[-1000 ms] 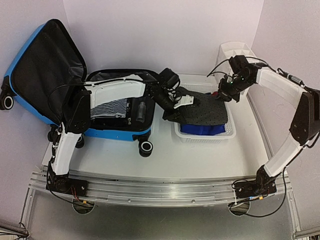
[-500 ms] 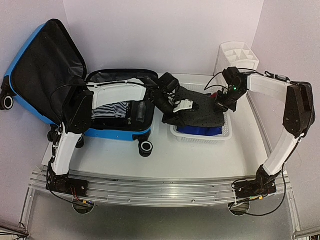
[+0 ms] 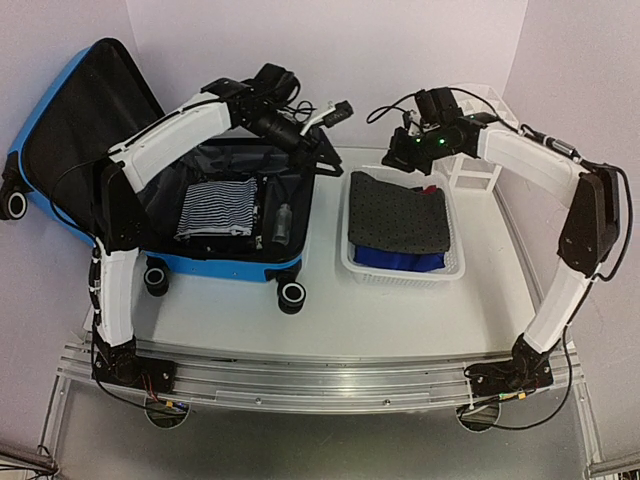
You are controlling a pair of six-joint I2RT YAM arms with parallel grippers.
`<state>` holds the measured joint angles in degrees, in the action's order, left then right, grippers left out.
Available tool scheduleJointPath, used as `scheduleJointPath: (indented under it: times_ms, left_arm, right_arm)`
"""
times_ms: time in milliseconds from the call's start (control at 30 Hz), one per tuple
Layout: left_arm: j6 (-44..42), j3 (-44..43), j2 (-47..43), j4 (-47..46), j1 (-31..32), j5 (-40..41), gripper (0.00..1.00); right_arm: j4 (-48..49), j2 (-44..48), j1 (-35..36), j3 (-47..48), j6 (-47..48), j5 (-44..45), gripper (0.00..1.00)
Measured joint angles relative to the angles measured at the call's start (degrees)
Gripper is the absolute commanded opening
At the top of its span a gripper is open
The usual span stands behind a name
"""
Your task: Open, take out, and arrange the luggage
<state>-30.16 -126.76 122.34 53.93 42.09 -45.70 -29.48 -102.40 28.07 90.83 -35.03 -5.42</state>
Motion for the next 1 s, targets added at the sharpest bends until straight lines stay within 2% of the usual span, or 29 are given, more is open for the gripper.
scheduleJointPath:
  times_ms: [100, 233, 367, 567, 800, 833, 1000]
  left_arm:
    - [0.6, 6.3, -4.4, 2.1, -5.5, 0.6, 0.48]
    - [1.4, 14.7, -8.7, 4.0, -12.4, 2.2, 0.49]
    - [2.6, 20.4, -11.3, 4.2, -17.9, 4.8, 0.5]
    - [4.7, 27.6, -16.4, 3.6, -24.2, 7.0, 0.5]
    - [6.7, 32.7, -20.8, 1.8, -27.1, 8.8, 0.53]
    - [7.5, 33.7, -21.2, 1.2, -27.4, 9.4, 0.54]
    - [14.1, 40.9, -22.7, -2.9, -29.3, 13.1, 0.59]
  right_arm:
    - [6.0, -3.7, 1.3, 0.0, -2.1, -3.4, 0.0]
    - [12.0, -11.4, 2.6, 1.7, -4.6, -7.0, 0.0]
    - [14.2, -16.9, 3.2, 1.8, -6.9, -6.5, 0.0]
    - [16.9, -18.7, 3.1, 1.8, -9.4, -4.5, 0.0]
    - [18.9, -18.5, 3.3, -1.0, -10.0, -1.0, 0.0]
    - [18.8, -18.3, 3.4, -1.2, -10.0, -0.6, 0.03]
    - [16.0, -16.7, 4.5, 2.5, -7.7, 0.9, 0.28]
